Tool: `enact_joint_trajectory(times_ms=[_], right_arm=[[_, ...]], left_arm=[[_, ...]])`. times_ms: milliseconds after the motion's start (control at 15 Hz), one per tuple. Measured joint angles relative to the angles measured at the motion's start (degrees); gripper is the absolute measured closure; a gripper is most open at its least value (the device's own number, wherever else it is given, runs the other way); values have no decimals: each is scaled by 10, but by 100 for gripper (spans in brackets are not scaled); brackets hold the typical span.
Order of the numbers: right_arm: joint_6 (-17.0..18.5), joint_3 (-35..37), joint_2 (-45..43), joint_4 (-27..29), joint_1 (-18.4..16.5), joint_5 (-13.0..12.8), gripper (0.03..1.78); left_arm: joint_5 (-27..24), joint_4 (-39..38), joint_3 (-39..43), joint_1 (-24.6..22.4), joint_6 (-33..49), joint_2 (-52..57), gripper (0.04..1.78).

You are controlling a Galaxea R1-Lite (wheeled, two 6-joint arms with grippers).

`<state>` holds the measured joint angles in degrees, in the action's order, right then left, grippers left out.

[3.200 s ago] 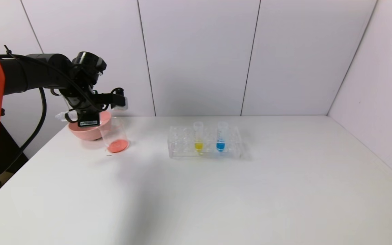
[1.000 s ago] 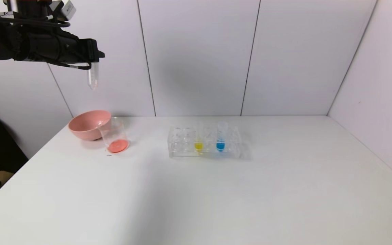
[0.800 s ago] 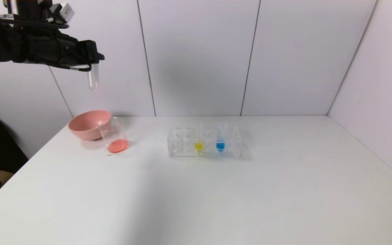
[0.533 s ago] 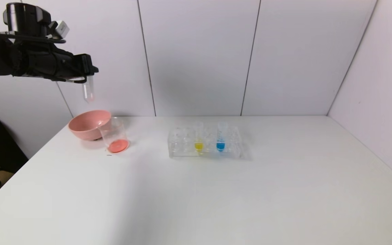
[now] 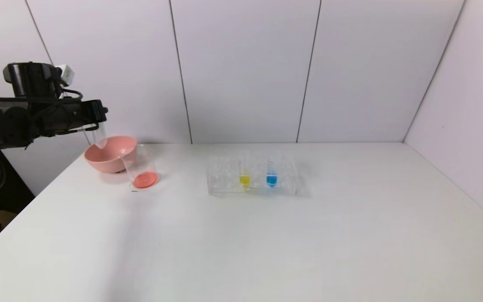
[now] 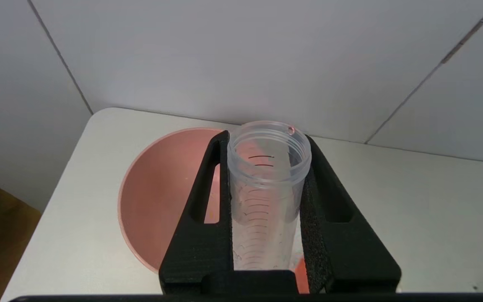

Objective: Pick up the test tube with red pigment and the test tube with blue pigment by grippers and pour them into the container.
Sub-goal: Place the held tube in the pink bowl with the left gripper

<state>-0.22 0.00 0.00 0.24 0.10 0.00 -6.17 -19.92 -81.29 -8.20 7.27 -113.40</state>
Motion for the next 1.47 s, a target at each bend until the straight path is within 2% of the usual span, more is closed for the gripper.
enact_joint_trajectory(times_ms=[133,333,733,1200,1333,1467], right_arm=[[0,0,0,0,0,0,4],[0,0,0,0,0,0,4],[0,0,0,0,0,0,4],[0,0,0,0,0,0,4],[0,0,0,0,0,0,4],[0,0,0,0,0,0,4]], left_arm=[[0,-39,10,-7,-4,-26,135],[-2,-49,9,-17,-21,-57,136],[-3,-111,-29,-22,-33,-120,135],[-5,-124,-62,-26,-40,-168,135],[-5,-124,-67,-28,-47,-174,132],[-5,-123,-70,-28,-47,-177,121]])
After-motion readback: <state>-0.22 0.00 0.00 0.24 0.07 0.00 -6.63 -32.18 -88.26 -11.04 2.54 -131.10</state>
